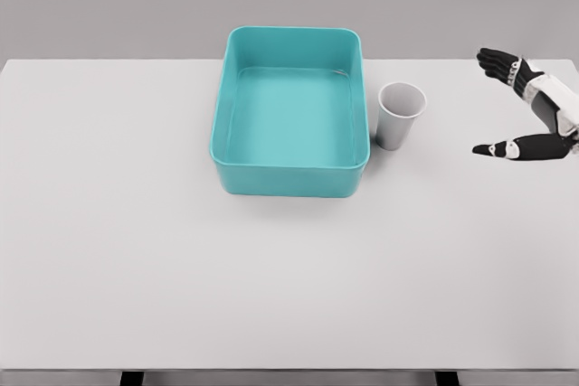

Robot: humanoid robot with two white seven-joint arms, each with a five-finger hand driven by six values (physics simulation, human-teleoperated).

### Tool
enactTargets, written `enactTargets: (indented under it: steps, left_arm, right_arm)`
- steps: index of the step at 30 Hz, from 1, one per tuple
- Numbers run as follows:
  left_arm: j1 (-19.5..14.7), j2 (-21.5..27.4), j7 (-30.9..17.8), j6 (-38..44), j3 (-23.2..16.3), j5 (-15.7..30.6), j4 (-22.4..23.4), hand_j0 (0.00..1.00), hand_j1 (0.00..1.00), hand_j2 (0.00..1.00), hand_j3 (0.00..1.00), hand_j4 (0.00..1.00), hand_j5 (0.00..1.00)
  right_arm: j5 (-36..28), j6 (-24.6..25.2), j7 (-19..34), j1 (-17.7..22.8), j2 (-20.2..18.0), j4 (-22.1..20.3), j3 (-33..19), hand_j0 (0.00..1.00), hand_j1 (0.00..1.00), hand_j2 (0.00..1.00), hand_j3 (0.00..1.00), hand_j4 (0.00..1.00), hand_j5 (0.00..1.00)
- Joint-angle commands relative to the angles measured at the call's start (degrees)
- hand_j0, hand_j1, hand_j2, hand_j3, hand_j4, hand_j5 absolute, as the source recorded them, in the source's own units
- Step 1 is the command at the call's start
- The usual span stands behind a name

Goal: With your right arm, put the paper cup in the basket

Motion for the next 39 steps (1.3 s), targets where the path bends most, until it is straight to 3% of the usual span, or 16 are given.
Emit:
enactTargets:
  steps: [1,5,9,11,15,22,39]
  left_arm:
    - [0.0,0.0,-0.01,-0.01,-0.02,0.0,0.01,1.0,1.0,1.0,1.0,1.0,1.0]
    - [0.0,0.0,-0.01,0.08,0.07,0.0,0.01,1.0,1.0,1.0,1.0,1.0,1.0]
    - [0.0,0.0,-0.01,-0.01,0.07,0.0,0.01,1.0,1.0,1.0,1.0,1.0,1.0]
    - [0.0,0.0,-0.01,0.08,-0.02,0.0,0.01,1.0,1.0,1.0,1.0,1.0,1.0]
    - [0.0,0.0,-0.01,-0.01,-0.02,0.0,0.01,1.0,1.0,1.0,1.0,1.0,1.0]
    - [0.0,0.0,-0.01,0.08,-0.02,0.0,0.01,1.0,1.0,1.0,1.0,1.0,1.0]
    - [0.0,0.0,-0.01,-0.01,-0.02,0.0,0.01,1.0,1.0,1.0,1.0,1.0,1.0]
  right_arm:
    - [-0.8,2.98,0.06,0.0,1.51,4.75,-0.04,1.0,1.0,1.0,1.0,1.0,1.0]
    - [-0.88,4.65,0.06,-3.25,2.73,9.59,1.9,1.0,1.0,1.0,1.0,1.0,1.0]
    - [-0.88,6.58,0.06,-7.73,8.18,18.2,2.6,1.0,1.0,1.0,1.0,1.0,1.0]
    - [-0.8,6.67,0.06,-9.84,8.45,21.28,4.18,1.0,1.0,1.0,1.0,1.0,1.0]
    - [-0.8,6.58,0.06,-10.55,8.54,21.72,5.5,1.0,1.0,1.0,1.0,1.0,1.0]
    - [0.08,5.53,0.06,-13.1,13.37,27.26,7.26,1.0,1.0,1.0,1.0,1.0,1.0]
    - [-0.44,6.84,0.06,-15.56,15.21,27.52,8.22,1.0,1.0,1.0,1.0,1.0,1.0]
